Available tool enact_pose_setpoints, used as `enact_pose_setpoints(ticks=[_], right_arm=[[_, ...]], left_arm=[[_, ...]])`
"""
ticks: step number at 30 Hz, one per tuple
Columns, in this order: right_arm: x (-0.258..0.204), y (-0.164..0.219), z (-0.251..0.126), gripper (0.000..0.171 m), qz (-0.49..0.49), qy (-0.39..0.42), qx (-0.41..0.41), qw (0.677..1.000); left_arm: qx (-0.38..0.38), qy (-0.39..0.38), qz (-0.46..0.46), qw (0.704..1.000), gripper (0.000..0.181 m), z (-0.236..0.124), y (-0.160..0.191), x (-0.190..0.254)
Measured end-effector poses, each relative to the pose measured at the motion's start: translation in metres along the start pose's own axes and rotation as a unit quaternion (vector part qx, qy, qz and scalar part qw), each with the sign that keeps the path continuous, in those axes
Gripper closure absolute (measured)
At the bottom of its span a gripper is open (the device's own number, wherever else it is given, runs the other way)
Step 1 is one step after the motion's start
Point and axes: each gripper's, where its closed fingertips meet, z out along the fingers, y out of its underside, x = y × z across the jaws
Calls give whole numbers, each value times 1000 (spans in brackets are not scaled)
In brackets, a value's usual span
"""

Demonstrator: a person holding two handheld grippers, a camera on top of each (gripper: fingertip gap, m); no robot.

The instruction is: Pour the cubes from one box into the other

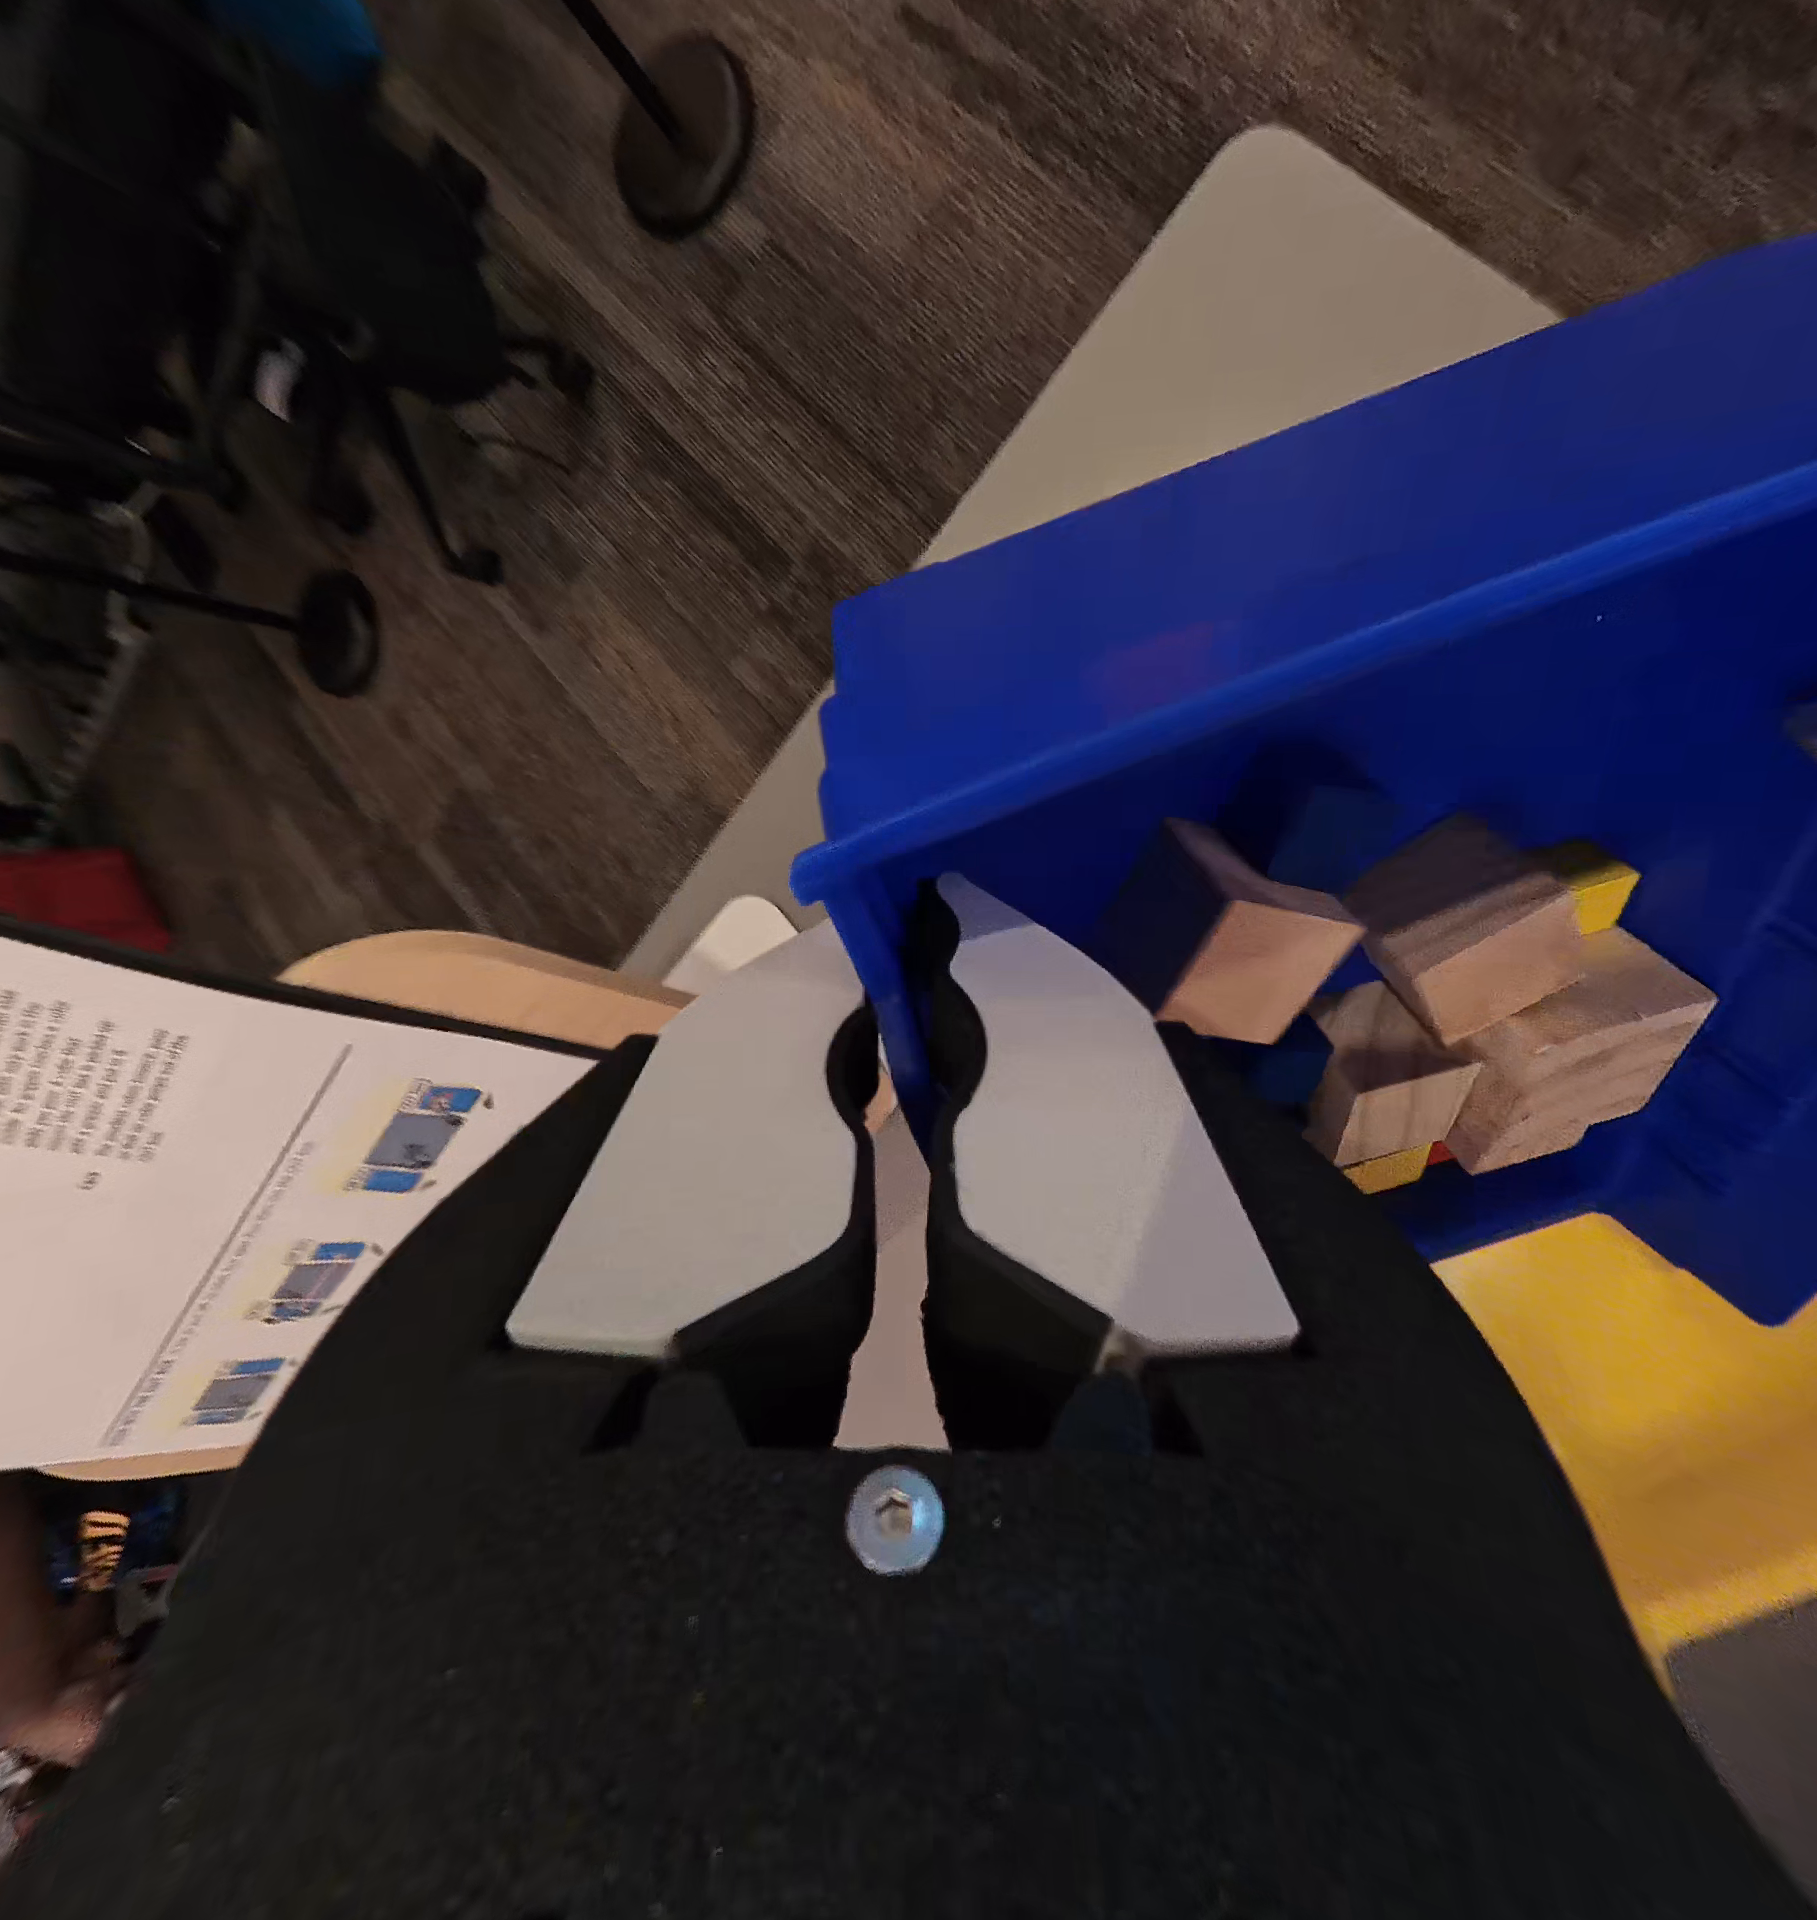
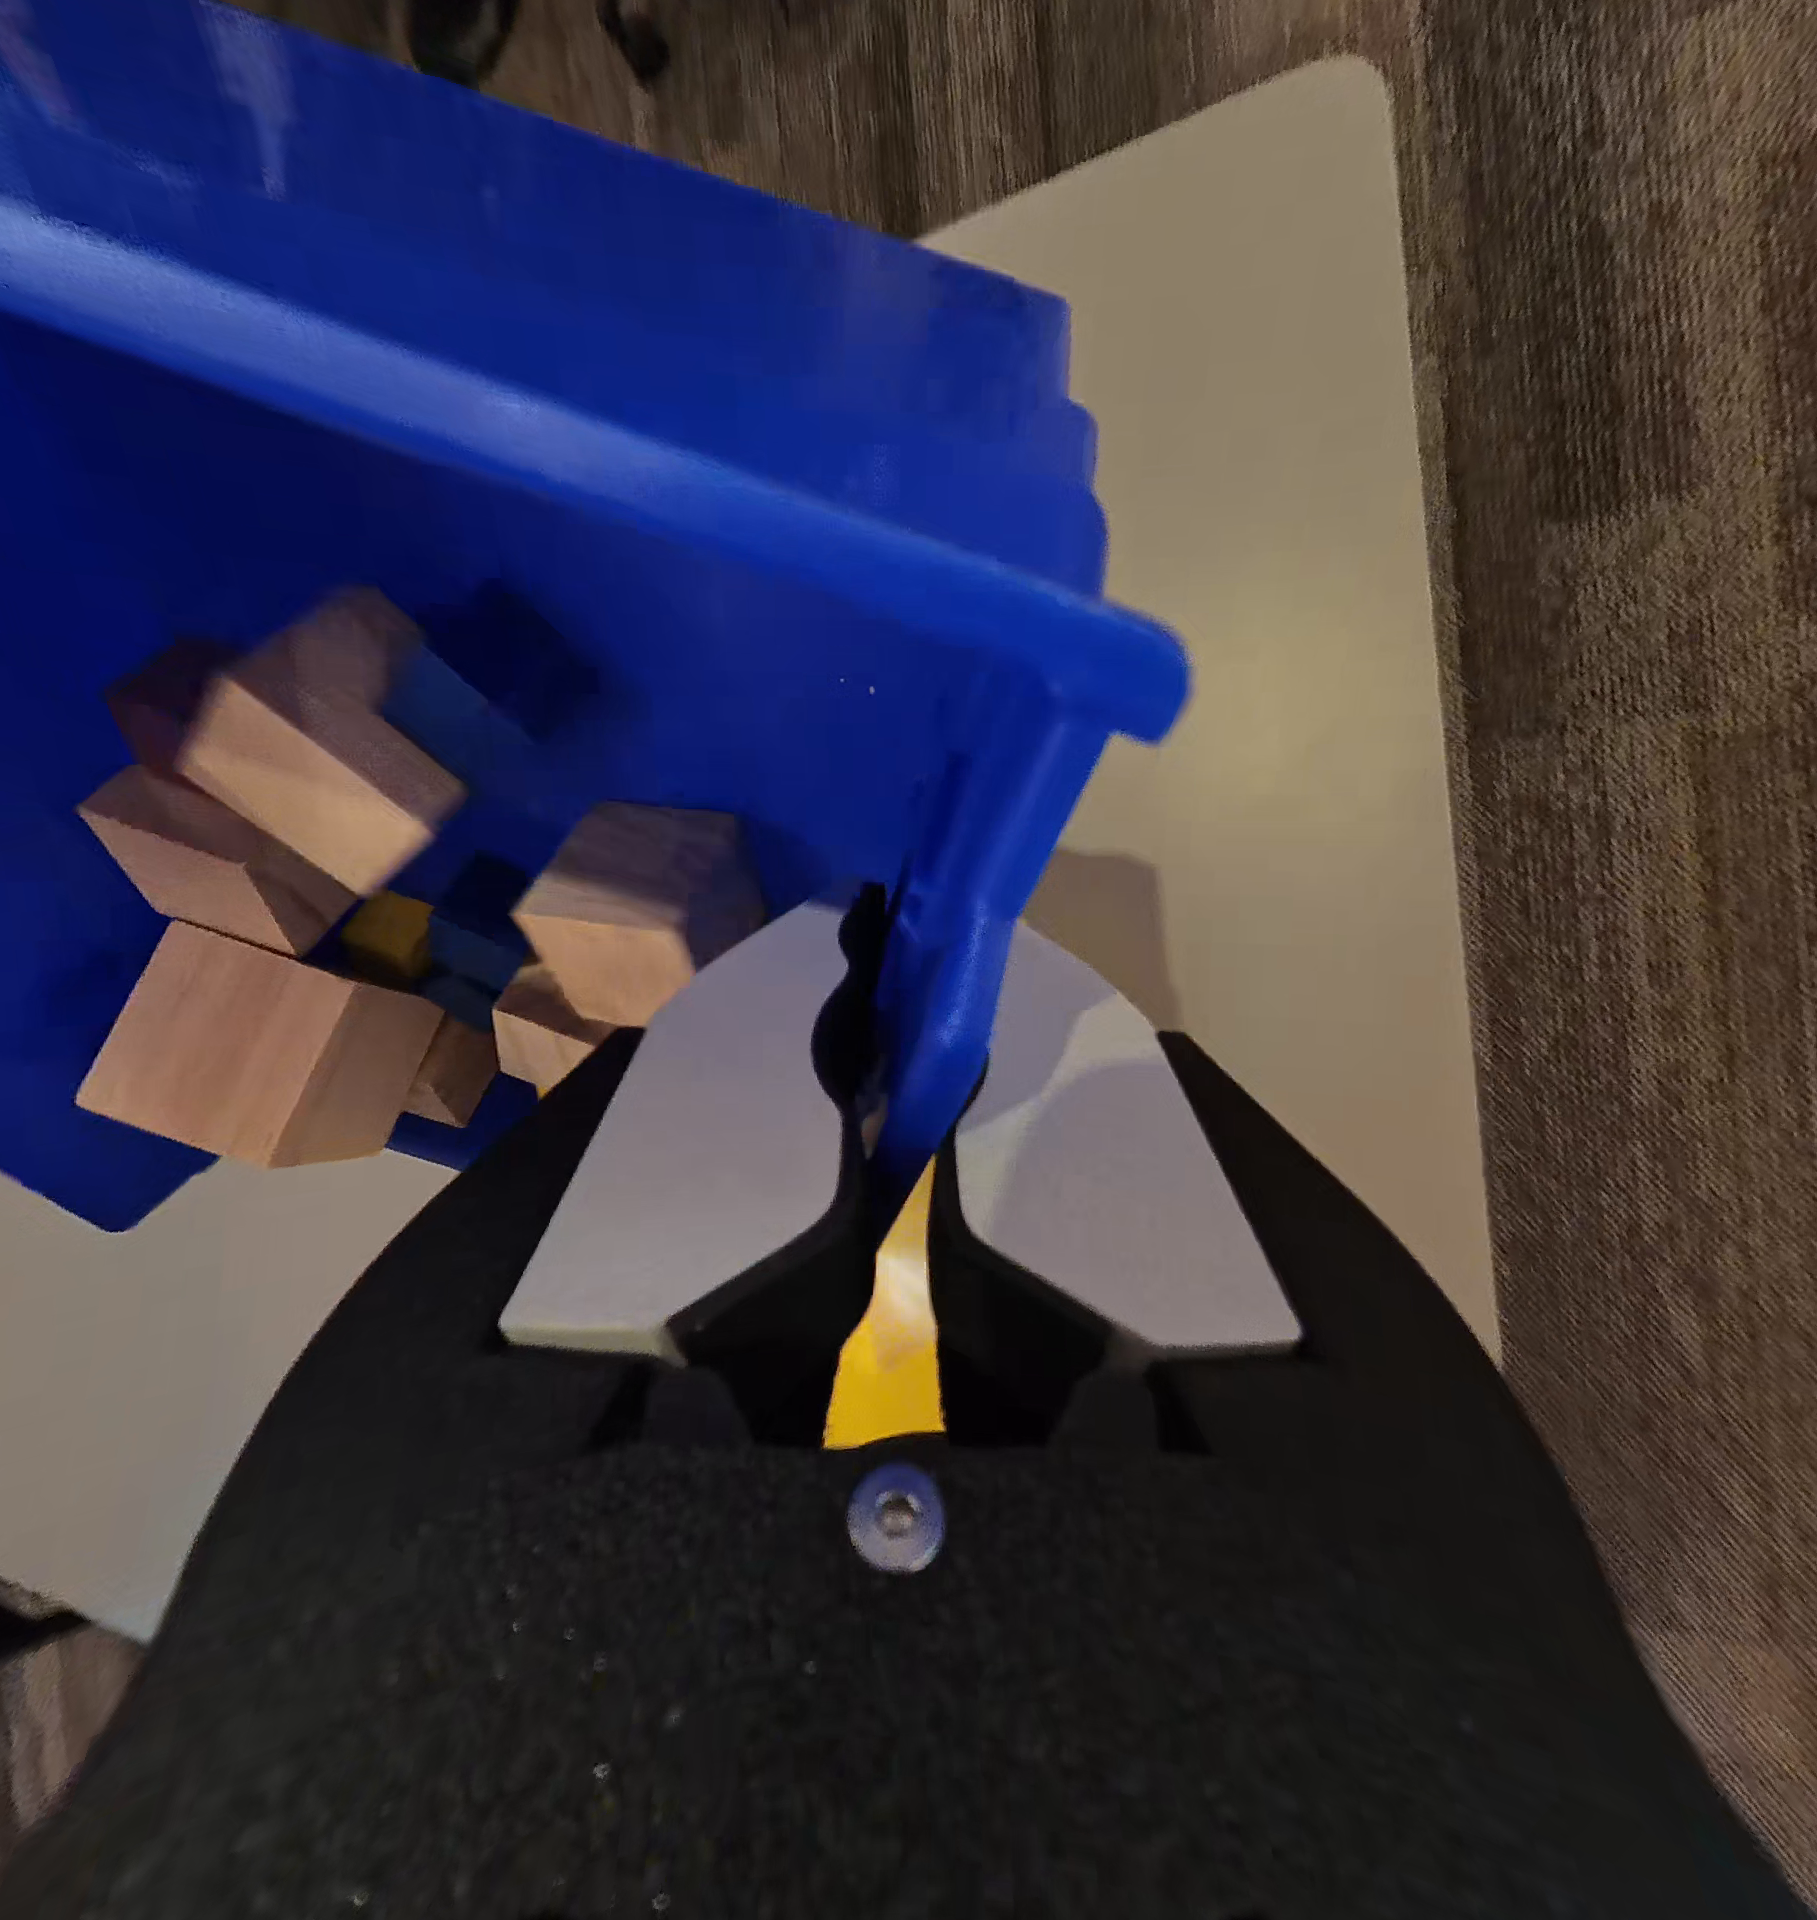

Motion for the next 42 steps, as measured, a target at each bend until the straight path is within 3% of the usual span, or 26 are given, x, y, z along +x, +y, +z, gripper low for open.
enact_pose_setpoints(ticks=[13,24,42], right_arm=[[27,10,-2,166,56,-63,139,987],[36,16,-18,166,46,-70,218,972],[29,33,-43,166,20,-69,344,936]], left_arm=[[65,-97,83,990,176,-35,-19,42],[124,-133,99,978,176,-59,-18,65],[256,-222,108,935,176,-105,21,93]])
